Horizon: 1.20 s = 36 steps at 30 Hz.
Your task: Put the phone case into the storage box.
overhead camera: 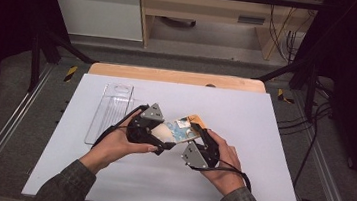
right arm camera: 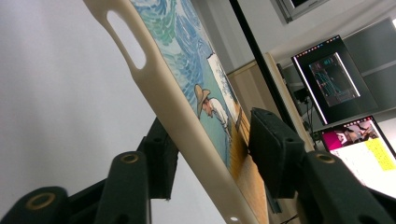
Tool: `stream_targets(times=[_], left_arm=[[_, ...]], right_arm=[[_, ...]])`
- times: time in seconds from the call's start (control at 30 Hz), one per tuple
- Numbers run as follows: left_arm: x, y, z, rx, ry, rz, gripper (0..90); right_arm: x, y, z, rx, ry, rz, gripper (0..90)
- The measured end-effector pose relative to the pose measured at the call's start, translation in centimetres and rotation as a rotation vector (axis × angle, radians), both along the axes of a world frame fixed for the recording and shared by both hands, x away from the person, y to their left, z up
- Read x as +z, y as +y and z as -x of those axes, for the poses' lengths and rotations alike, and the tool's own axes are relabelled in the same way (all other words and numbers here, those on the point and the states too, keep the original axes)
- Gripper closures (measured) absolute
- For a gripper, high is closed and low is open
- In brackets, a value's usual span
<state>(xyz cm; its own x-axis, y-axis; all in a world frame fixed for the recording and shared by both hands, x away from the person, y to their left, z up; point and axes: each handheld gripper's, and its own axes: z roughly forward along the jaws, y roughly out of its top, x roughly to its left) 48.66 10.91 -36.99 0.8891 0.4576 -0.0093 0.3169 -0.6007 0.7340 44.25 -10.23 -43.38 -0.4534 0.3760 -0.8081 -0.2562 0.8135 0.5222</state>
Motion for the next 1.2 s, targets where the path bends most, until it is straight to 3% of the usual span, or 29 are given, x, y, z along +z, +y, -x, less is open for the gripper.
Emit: stream_targets(times=[0.43,0.57,0.67,0.77,0.97,1.2], left_arm=[[0.7,0.4,-0.3,0.032,0.039,0.079,10.9],[0.9,0.4,-0.3,0.043,0.046,0.105,10.7],[1.0,0.4,-0.3,0.051,0.049,0.124,10.5],[1.3,0.5,-0.3,0.066,0.025,0.176,13.5],[2.2,1.1,-0.3,0.124,-0.056,0.3,3.6],[2.2,2.2,-0.3,0.223,-0.142,0.376,1.8]], right_arm=[[-0.4,0.4,0.3,0.039,-0.008,0.053,75.7],[-0.7,0.5,0.5,0.052,0.003,0.078,79.1],[-0.8,0.5,0.5,0.051,0.007,0.068,79.3],[-0.7,0.4,0.5,0.052,0.02,0.05,79.5],[-0.8,-0.2,0.2,0.041,0.044,0.033,79.6],[-1.2,-1.2,-0.7,-0.011,0.125,-0.067,79.6]])
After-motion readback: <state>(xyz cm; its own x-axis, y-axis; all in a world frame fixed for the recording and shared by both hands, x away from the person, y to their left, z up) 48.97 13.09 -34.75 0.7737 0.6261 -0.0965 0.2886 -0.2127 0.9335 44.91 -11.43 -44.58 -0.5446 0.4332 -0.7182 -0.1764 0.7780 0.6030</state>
